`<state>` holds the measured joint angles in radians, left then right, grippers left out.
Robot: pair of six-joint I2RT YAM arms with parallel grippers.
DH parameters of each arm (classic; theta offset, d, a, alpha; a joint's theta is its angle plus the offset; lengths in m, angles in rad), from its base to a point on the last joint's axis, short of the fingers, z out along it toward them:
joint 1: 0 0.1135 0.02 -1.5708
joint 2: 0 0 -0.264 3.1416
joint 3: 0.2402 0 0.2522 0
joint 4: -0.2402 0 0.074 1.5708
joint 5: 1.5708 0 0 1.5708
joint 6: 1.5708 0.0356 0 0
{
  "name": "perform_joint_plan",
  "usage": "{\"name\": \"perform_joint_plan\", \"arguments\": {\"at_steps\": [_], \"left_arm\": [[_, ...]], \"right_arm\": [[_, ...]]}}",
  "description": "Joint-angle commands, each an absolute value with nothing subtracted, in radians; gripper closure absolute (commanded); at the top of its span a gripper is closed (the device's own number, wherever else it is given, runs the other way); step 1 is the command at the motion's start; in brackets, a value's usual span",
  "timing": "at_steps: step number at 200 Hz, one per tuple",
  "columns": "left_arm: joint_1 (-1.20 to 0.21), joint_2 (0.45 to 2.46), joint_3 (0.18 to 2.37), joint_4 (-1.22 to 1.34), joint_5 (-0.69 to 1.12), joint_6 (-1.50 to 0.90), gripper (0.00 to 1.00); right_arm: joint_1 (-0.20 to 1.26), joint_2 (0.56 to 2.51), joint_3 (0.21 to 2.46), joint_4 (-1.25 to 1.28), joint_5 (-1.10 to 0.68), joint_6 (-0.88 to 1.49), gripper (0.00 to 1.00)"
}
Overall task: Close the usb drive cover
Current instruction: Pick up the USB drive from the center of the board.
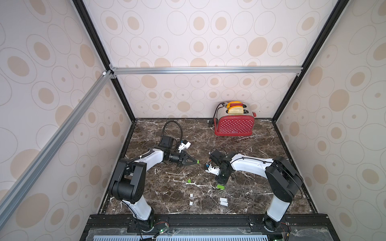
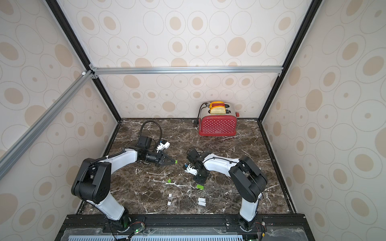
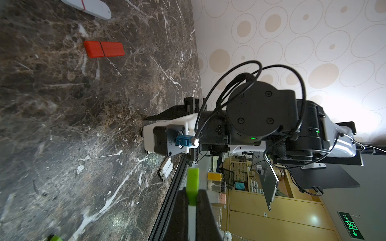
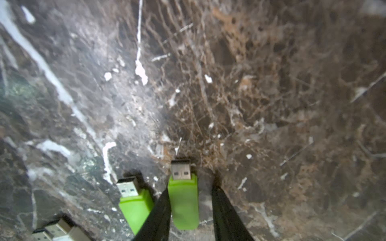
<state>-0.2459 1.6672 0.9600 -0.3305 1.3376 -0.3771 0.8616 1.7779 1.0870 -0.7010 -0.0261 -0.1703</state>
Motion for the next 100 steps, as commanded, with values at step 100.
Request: {"name": "perform_joint_plan", "arguments": {"at_steps": [100], "left_arm": [[-0.242,1.691,0.994,-0.346,1.362,-0.350,0.94]], "right_arm": [[0.867,1.718,1.038,-0.707,-0.013,-0.230,0.84]]}}
